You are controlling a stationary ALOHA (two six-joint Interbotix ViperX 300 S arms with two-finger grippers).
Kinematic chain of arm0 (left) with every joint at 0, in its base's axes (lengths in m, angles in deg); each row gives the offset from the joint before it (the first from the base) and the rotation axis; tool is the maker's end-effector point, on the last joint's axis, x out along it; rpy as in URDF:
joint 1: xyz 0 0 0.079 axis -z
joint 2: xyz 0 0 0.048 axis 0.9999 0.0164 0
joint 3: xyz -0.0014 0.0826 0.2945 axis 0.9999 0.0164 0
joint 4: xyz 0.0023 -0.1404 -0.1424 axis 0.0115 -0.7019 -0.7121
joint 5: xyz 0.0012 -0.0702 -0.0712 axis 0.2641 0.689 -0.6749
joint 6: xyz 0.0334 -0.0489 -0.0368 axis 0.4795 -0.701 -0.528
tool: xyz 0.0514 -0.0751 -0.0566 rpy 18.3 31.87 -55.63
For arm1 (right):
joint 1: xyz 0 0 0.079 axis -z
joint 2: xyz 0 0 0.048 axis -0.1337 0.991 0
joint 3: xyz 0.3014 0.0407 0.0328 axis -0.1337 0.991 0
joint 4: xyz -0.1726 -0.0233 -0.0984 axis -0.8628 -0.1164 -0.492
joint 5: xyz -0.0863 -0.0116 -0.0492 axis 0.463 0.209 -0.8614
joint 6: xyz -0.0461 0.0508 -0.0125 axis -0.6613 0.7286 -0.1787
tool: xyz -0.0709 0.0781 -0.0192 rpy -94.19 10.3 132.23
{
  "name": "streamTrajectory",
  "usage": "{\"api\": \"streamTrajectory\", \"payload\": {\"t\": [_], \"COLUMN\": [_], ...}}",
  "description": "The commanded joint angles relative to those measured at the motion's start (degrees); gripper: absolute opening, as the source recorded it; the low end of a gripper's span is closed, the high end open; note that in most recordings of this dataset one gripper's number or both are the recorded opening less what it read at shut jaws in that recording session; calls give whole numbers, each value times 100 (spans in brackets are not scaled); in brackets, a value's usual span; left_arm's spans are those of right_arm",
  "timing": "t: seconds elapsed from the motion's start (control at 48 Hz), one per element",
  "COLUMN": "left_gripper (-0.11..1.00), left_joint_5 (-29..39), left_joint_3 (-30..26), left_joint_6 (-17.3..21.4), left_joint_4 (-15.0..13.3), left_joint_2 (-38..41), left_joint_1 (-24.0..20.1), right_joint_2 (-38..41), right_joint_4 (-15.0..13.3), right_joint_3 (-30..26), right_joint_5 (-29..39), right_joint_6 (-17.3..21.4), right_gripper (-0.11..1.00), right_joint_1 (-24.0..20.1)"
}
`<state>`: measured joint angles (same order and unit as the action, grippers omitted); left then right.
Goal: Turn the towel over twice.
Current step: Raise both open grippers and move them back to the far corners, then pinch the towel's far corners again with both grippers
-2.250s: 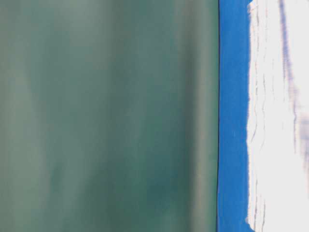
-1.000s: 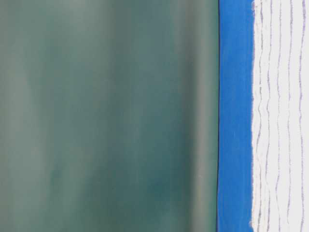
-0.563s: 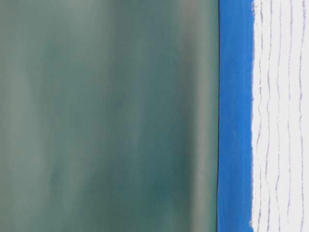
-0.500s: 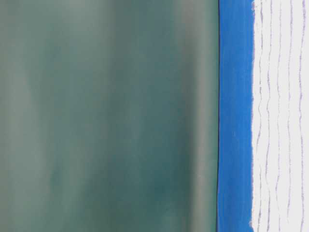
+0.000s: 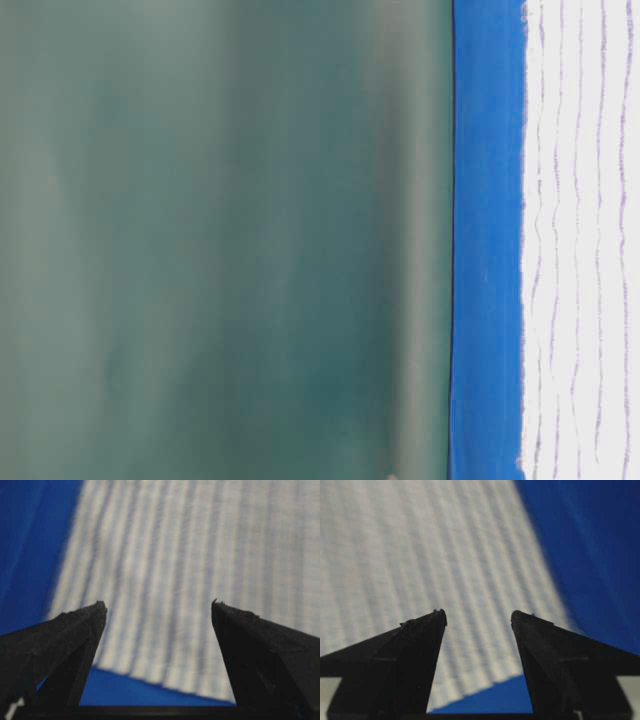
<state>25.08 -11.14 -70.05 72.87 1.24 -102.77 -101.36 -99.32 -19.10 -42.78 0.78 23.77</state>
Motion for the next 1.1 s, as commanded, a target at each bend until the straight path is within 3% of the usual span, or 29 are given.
{"api": "streamTrajectory", "payload": {"t": [0.0,0.188,0.354,0.646,0.896,1.0,1.084], "left_gripper": [81,81,81,81,77,67,50], "left_joint_5": [-149,-501,-782,-1354,-1424,-1424,-1397], "left_joint_3": [-62,-62,-97,-105,-141,-167,-176], "left_joint_6": [26,448,624,650,650,650,668], "left_joint_4": [9,9,9,9,0,0,0], "left_joint_2": [202,817,1274,1925,2426,2566,2637], "left_joint_1": [-281,-694,-932,-1072,-1090,-1090,-1107], "right_joint_2": [237,879,1450,2109,2549,2646,2646], "right_joint_4": [-105,-316,-396,-413,-413,-413,-413], "right_joint_3": [-35,0,-26,-62,-123,-132,-105], "right_joint_5": [-62,-369,-809,-1380,-1494,-1503,-1556], "right_joint_6": [-9,-18,-9,-18,-18,-26,-44], "right_gripper": [61,61,61,61,60,57,45], "right_joint_1": [369,993,1292,1468,1512,1512,1512]}}
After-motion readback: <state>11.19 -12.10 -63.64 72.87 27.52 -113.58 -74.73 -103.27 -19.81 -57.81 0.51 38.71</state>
